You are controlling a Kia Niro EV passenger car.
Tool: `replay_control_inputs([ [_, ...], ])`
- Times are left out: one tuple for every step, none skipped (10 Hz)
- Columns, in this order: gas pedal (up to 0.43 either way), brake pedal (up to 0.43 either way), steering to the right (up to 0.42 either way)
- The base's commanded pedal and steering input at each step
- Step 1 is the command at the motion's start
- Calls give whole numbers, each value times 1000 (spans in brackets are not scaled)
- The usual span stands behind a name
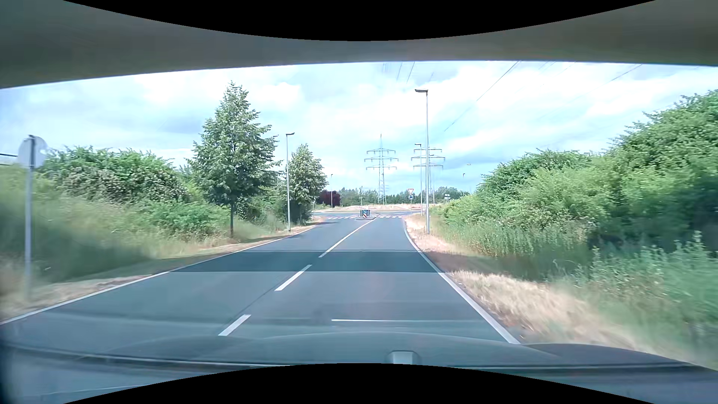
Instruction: Follow the waypoints while adhering to traffic rules and regulations
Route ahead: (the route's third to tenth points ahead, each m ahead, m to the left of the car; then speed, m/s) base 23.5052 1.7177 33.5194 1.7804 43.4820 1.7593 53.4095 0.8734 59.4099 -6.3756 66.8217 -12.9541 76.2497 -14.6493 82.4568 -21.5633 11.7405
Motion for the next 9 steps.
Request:
replay_control_inputs([
  [47, 12, 2],
  [47, 18, 2],
  [47, 12, 2],
  [59, 18, 2],
  [59, 12, 2],
  [59, 18, 6],
  [59, 12, 8],
  [59, 18, 8],
  [59, 12, 8],
])
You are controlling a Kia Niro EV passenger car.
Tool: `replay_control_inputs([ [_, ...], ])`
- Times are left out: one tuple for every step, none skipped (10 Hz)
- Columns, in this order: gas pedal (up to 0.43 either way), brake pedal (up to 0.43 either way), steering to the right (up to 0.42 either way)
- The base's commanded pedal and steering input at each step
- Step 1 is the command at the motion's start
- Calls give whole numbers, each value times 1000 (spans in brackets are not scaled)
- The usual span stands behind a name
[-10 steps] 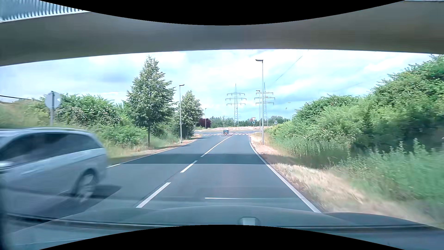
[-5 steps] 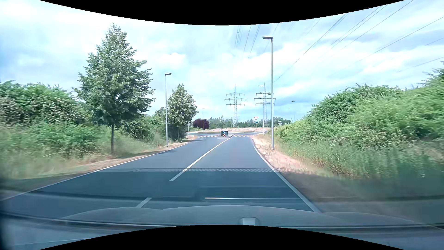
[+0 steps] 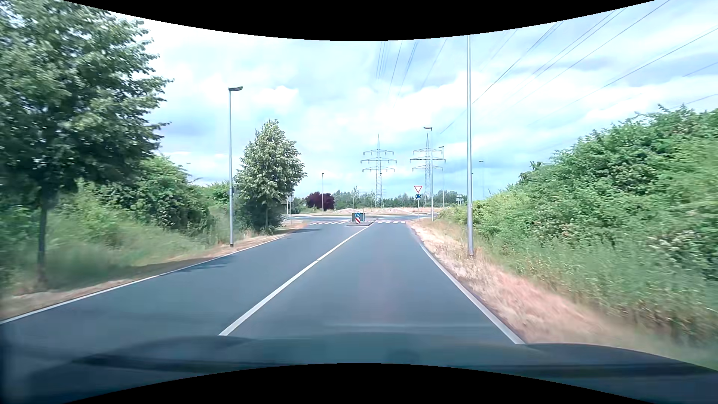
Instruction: Follow the waypoints while adhering to traffic rules and regulations
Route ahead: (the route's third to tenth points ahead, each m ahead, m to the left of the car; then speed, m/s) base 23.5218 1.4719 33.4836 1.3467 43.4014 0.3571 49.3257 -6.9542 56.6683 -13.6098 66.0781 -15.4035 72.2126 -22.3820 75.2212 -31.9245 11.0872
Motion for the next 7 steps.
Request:
replay_control_inputs([
  [59, 12, 8],
  [59, 12, 8],
  [59, 18, 7],
  [39, 12, 8],
  [0, 12, 8],
  [0, 18, 8],
  [0, 12, 9],
])
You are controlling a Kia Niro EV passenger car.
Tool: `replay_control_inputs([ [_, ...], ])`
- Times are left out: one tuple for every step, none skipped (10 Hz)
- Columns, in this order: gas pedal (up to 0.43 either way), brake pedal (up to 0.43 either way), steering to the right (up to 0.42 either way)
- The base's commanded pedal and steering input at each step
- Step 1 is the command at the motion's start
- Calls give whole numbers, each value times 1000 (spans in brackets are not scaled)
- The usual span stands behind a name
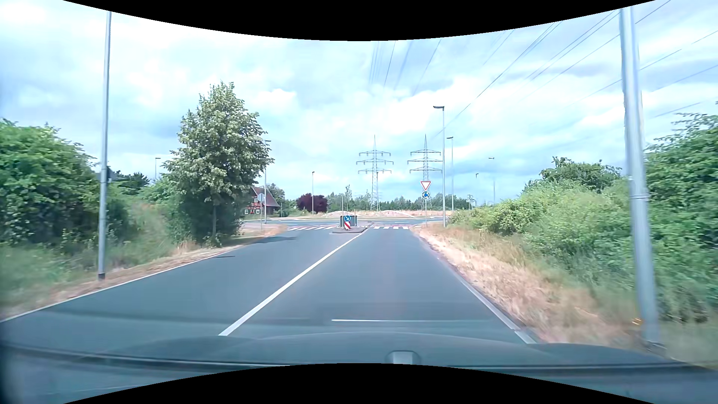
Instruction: Follow the waypoints while adhering to traffic rules and regulations
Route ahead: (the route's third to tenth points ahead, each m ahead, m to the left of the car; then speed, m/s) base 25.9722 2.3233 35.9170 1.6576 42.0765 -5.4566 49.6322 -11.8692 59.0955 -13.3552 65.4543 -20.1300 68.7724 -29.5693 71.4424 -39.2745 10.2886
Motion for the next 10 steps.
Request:
replay_control_inputs([
  [0, 12, 9],
  [0, 12, 9],
  [0, 12, 12],
  [0, 12, 14],
  [0, 12, 15],
  [0, 12, 16],
  [0, 12, 16],
  [0, 12, 16],
  [0, 12, 17],
  [0, 12, 16],
])
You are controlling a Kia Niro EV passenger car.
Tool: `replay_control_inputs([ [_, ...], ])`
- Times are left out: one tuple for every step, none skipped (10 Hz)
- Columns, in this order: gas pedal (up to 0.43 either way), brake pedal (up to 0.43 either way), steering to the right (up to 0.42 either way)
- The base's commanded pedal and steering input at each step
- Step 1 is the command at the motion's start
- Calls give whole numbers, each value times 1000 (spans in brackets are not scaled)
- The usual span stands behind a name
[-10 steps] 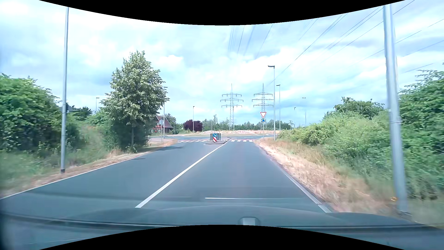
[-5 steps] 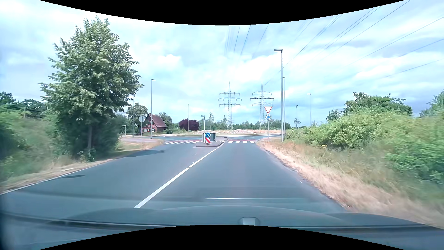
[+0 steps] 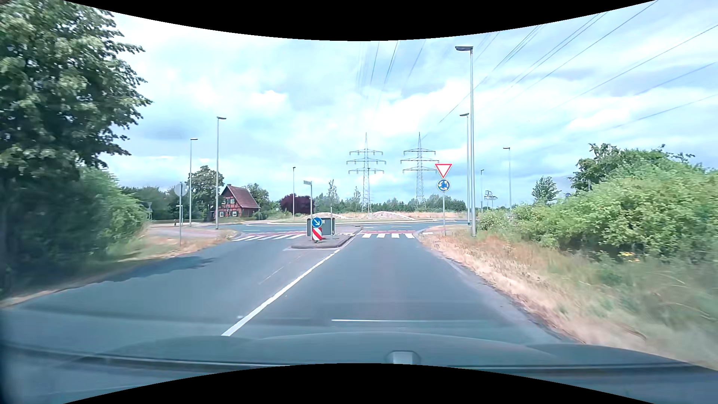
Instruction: Follow the waypoints while adhering to traffic rules and regulations
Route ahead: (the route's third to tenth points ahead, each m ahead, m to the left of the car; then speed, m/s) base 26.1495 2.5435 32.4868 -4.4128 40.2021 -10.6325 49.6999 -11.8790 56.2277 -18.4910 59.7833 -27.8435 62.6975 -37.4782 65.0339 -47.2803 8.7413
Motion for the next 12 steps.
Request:
replay_control_inputs([
  [0, 18, 15],
  [0, 12, 16],
  [0, 18, 17],
  [0, 12, 18],
  [0, 12, 18],
  [0, 12, 17],
  [0, 12, 17],
  [0, 12, 17],
  [0, 18, 17],
  [0, 18, 15],
  [8, 12, 16],
  [28, 18, 15],
])
